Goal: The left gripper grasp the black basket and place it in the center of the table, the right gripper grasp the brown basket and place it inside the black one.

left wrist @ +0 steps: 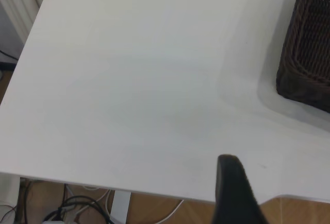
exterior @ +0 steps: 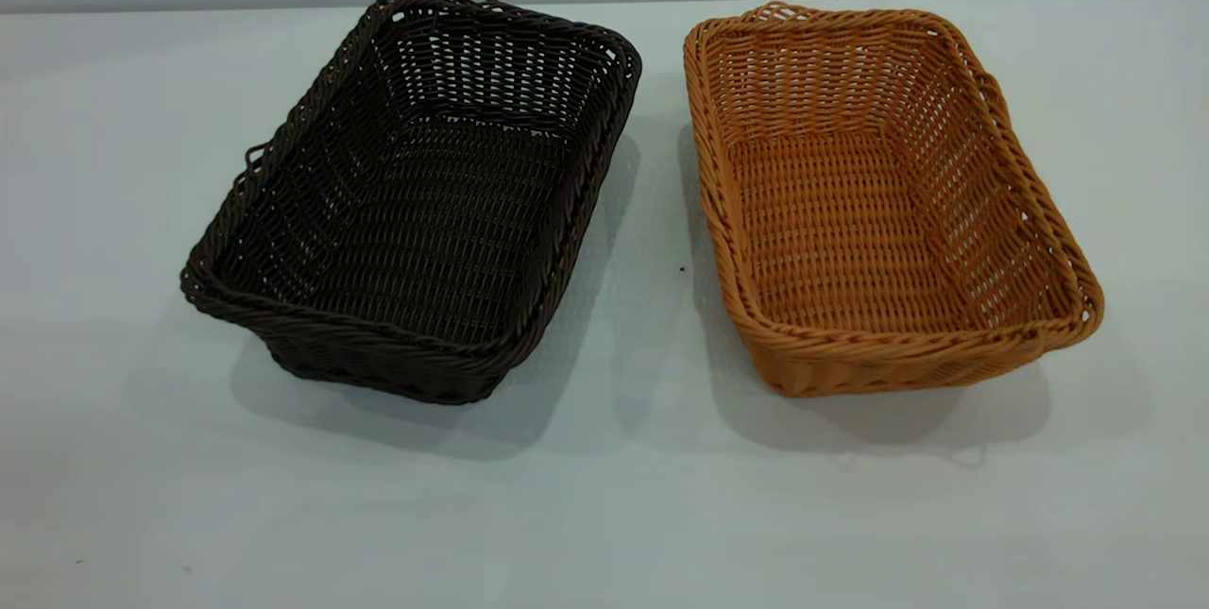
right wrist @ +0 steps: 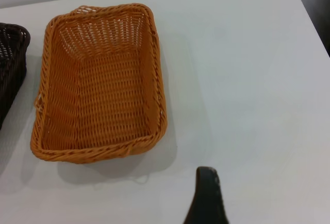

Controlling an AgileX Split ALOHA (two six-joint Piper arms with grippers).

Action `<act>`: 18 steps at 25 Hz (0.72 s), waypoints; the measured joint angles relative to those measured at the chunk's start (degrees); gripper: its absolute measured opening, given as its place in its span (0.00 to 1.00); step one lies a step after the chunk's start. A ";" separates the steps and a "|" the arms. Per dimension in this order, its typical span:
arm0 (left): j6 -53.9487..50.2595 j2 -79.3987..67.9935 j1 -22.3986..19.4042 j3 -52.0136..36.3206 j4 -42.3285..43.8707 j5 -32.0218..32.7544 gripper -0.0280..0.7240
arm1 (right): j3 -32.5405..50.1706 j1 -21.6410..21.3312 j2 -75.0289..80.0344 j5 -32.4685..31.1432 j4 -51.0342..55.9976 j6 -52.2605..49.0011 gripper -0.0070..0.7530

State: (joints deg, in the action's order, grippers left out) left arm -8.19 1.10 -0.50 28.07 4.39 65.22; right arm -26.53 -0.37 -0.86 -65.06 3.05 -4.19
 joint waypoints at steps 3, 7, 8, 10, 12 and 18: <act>0.00 0.00 0.00 0.00 0.00 0.00 0.55 | 0.00 0.00 0.00 0.00 0.00 0.00 0.67; 0.00 0.00 0.00 0.00 0.00 -0.05 0.55 | 0.00 0.00 0.00 0.00 0.00 0.00 0.67; 0.00 0.00 0.00 0.00 0.00 -0.05 0.55 | 0.00 0.00 0.00 0.00 0.00 0.00 0.67; 0.00 0.00 0.00 0.00 0.00 -0.10 0.55 | 0.00 0.00 0.00 0.00 0.00 0.00 0.67; 0.00 0.00 0.00 0.00 0.00 -0.67 0.55 | 0.00 0.00 0.00 0.00 0.07 0.00 0.67; 0.00 -0.97 0.00 0.27 0.00 -1.30 0.55 | 0.00 0.00 0.96 0.05 -0.47 -0.57 0.68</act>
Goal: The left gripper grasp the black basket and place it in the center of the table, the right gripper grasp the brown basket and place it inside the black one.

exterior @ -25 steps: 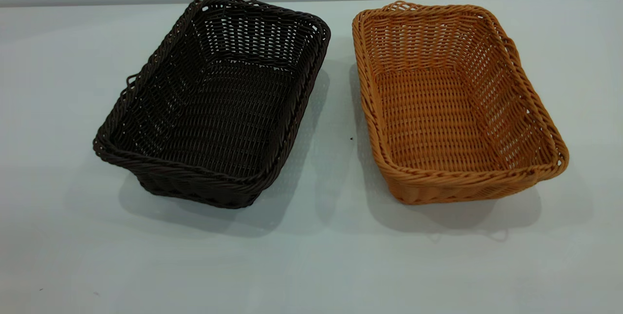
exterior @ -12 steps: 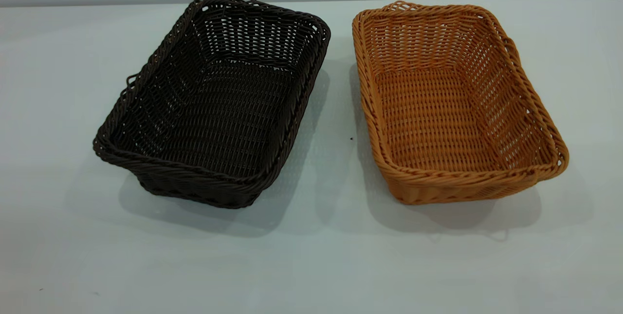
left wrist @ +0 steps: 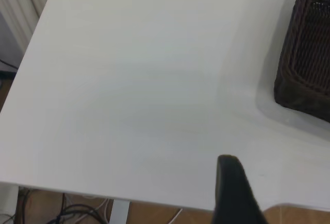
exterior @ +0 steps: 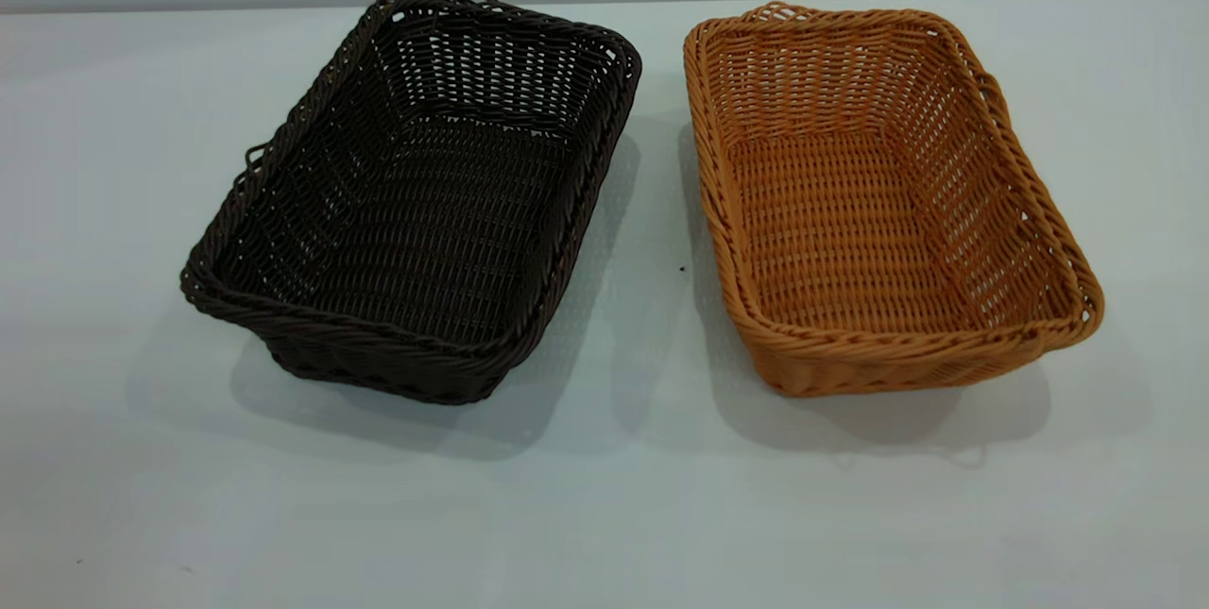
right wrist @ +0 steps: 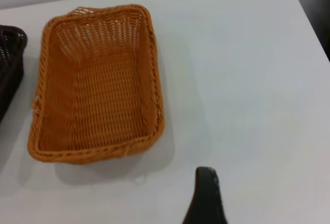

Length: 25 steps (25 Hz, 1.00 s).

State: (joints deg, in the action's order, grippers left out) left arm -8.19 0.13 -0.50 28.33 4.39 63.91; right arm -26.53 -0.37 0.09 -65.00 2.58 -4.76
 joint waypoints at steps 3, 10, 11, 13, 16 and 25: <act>0.93 -5.47 0.00 0.92 0.00 1.17 0.58 | 0.00 0.00 7.03 0.18 1.50 1.09 0.74; 3.90 -27.56 0.00 4.15 0.00 -3.05 0.76 | -1.25 0.00 31.60 6.26 8.03 5.79 0.82; 4.15 -31.02 0.00 4.72 0.00 -4.36 0.78 | -1.36 0.00 34.69 8.38 9.85 6.84 0.82; 5.17 -37.27 0.00 5.73 0.00 -8.12 0.79 | -1.50 0.00 42.26 11.98 15.58 9.92 0.81; 7.72 -46.35 0.00 7.32 0.00 -14.53 0.80 | -1.55 0.00 53.62 16.47 25.97 16.18 0.80; 9.67 -67.86 0.00 12.98 0.00 -28.06 0.80 | -1.90 3.28 81.24 19.14 56.02 26.04 0.78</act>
State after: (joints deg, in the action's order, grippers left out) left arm 1.48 -67.73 -0.50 41.32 4.39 35.85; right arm -28.43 2.91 81.33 -45.87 58.60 21.27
